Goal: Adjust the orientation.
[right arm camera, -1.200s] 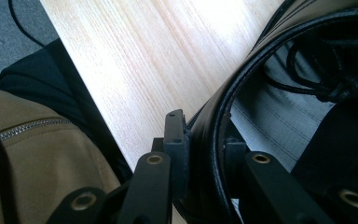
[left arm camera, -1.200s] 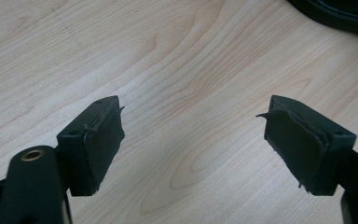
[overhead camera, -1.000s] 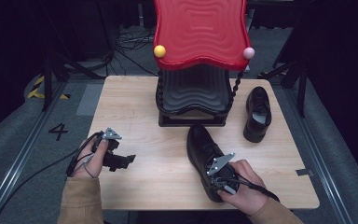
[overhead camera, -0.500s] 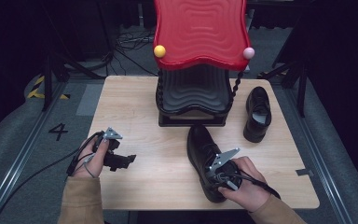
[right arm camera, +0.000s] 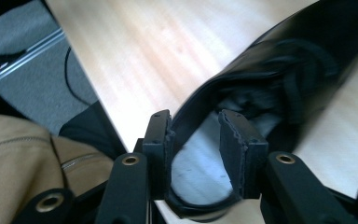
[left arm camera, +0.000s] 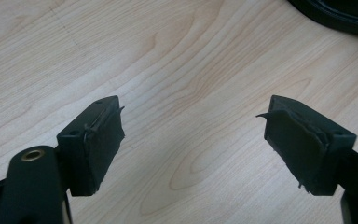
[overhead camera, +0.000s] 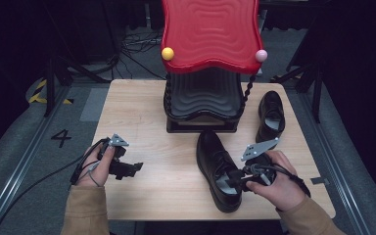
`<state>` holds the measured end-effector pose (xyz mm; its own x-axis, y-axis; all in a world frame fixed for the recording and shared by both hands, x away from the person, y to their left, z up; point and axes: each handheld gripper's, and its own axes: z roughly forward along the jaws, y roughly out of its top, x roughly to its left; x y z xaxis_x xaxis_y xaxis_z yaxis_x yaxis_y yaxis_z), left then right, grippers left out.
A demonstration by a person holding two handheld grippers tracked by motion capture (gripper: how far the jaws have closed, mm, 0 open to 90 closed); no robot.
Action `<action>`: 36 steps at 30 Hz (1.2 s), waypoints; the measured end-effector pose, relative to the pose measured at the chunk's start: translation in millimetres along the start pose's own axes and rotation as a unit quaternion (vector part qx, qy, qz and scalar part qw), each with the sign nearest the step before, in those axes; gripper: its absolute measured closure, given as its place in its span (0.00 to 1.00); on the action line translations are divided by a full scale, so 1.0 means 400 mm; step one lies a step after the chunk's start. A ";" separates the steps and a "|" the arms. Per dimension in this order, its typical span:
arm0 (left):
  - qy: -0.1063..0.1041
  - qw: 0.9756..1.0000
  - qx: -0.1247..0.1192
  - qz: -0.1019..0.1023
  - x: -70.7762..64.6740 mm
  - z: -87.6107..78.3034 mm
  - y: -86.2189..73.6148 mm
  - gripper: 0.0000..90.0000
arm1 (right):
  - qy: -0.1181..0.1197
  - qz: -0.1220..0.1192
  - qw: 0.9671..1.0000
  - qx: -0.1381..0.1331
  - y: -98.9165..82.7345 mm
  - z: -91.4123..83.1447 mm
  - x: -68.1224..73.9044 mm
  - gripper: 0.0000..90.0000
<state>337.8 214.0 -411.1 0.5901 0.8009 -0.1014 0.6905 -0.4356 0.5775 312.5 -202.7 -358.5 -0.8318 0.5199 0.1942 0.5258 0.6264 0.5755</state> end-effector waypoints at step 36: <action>0.007 1.000 0.003 -0.006 0.001 -0.010 -0.021 0.22 | -0.193 0.199 0.961 0.011 0.027 -0.068 -0.481 0.59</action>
<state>330.4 219.6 -412.8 0.5761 0.8117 -0.0958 0.6997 -0.4292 0.5711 473.2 -311.8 -368.0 -0.4390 0.8946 0.0833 0.7956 0.3440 0.4987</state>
